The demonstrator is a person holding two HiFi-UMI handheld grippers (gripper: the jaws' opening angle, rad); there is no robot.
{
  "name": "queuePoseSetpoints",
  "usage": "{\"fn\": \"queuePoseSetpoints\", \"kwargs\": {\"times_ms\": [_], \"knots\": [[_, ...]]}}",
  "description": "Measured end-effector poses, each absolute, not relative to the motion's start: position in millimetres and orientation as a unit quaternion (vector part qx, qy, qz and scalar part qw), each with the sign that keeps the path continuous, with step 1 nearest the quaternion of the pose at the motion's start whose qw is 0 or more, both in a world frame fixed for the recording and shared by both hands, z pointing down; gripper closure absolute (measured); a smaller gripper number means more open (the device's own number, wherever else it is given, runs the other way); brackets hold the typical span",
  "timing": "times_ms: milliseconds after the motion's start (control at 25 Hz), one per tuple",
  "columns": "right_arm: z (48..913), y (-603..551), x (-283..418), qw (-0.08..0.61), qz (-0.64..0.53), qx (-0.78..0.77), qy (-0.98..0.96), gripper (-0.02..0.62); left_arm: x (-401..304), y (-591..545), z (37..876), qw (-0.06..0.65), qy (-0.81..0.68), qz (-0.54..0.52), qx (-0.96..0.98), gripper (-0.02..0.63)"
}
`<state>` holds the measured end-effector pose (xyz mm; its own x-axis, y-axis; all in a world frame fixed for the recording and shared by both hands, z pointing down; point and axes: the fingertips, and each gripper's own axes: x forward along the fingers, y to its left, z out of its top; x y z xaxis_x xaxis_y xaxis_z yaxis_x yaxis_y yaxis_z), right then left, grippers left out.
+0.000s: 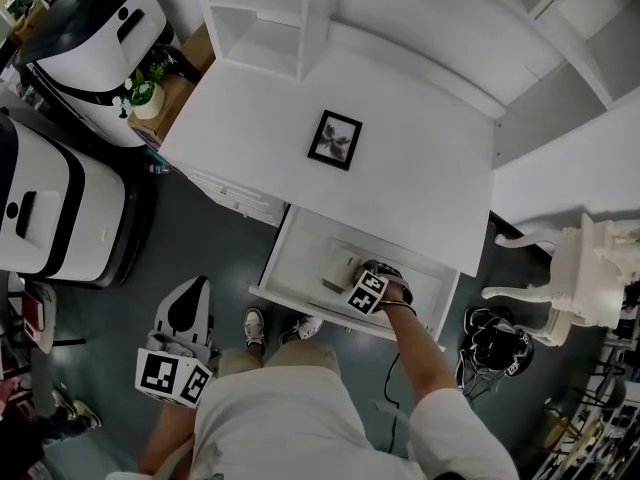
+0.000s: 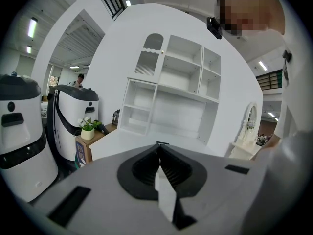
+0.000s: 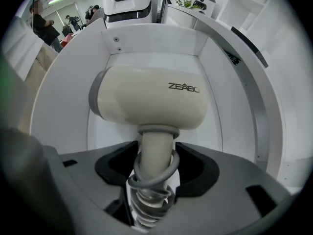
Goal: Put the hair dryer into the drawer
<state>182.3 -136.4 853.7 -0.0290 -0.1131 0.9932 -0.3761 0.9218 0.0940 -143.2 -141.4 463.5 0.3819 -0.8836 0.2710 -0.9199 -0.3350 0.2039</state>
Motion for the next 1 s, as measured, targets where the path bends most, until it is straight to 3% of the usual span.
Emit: {"fn": "queuePoseSetpoints", "kwargs": {"times_ms": [280,440,560,800,1000], "knots": [[852.8,-137.4,183.1,0.678,0.092,0.182,-0.706,0.353,-146.4,-138.6,463.6,0.165,-0.554,0.052,0.814,0.589],[842.7,-143.8,186.8,0.664,0.087,0.221,-0.709,0.261,-146.4,-136.3,463.2,0.164,-0.551,0.047,0.817,0.589],[828.6,-146.8,188.3,0.65,0.076,0.249,-0.714,0.244,-146.1,-136.8,463.9,0.165,-0.544,0.042,0.821,0.589],[800.9,-136.3,194.1,0.63,0.085,0.301,-0.711,0.239,-136.7,-141.4,458.1,0.163,-0.517,0.027,0.84,0.589],[771.2,-121.9,197.3,0.575,0.143,0.387,-0.707,0.239,-130.5,-147.0,449.1,0.153,-0.485,0.013,0.861,0.589]]}}
